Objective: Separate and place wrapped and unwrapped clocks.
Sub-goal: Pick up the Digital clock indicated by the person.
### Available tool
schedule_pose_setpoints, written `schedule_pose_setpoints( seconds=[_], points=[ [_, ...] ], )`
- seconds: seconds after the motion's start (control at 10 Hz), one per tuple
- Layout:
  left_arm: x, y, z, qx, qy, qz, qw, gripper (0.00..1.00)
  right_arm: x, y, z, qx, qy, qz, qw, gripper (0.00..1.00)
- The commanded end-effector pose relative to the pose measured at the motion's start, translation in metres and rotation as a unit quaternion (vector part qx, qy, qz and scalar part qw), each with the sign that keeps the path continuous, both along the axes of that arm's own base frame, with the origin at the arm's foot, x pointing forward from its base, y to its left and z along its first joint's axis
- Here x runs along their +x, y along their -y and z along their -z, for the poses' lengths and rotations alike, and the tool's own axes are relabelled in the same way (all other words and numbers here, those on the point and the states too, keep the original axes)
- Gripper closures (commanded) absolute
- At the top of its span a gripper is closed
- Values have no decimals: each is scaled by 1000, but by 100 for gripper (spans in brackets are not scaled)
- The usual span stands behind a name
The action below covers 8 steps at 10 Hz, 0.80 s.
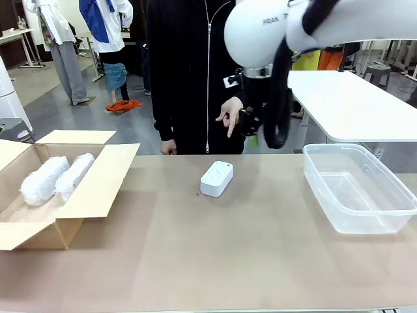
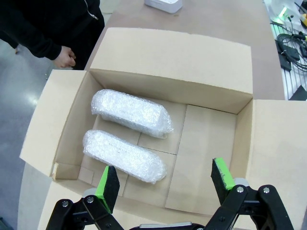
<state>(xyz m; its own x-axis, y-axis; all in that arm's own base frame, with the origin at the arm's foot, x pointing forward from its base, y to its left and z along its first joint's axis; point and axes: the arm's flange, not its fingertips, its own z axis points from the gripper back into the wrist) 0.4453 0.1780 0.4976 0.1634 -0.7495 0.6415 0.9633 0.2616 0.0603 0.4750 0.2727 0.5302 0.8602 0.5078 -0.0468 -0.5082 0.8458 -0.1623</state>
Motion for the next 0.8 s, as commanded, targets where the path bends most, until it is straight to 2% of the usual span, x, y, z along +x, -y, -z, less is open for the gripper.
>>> schedule_pose_setpoints(
  seconds=[0.0,0.3,0.6,0.7],
  points=[
    [-1,-1,0,-5,2,2,1000,0,14,-32,-14,68,-8,28,997,0],
    [-1,-1,0,-5,2,2,1000,0,24,-54,-14,135,11,75,988,0],
    [-1,-1,0,-5,2,2,1000,0,25,-66,-5,122,18,80,989,0],
    [-1,-1,0,-5,2,2,1000,0,25,-66,-3,108,32,85,990,0]
  ],
)
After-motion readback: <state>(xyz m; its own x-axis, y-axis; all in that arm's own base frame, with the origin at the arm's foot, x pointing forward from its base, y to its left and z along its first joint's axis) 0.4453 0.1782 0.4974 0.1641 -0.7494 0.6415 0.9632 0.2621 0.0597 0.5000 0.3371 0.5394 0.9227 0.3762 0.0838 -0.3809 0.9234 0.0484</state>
